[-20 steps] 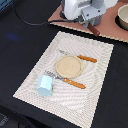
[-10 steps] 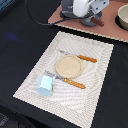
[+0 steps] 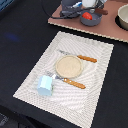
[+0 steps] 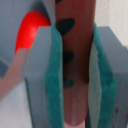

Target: Interact with the objects in diverse but meaningful ways.

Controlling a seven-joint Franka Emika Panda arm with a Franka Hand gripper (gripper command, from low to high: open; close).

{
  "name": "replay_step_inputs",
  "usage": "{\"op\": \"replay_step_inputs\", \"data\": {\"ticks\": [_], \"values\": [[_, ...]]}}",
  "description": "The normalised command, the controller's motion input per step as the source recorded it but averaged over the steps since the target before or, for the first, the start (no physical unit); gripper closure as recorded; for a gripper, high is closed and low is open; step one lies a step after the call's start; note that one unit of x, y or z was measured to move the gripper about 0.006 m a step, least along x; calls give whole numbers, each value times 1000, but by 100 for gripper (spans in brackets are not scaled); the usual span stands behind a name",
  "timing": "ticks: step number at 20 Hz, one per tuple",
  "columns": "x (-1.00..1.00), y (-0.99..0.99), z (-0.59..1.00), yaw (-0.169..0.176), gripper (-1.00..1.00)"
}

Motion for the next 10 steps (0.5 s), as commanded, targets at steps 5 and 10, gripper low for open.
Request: {"op": "replay_step_inputs", "data": {"ticks": [5,10], "values": [[-177,316,-81,57,100],[-202,371,-115,71,100]]}}
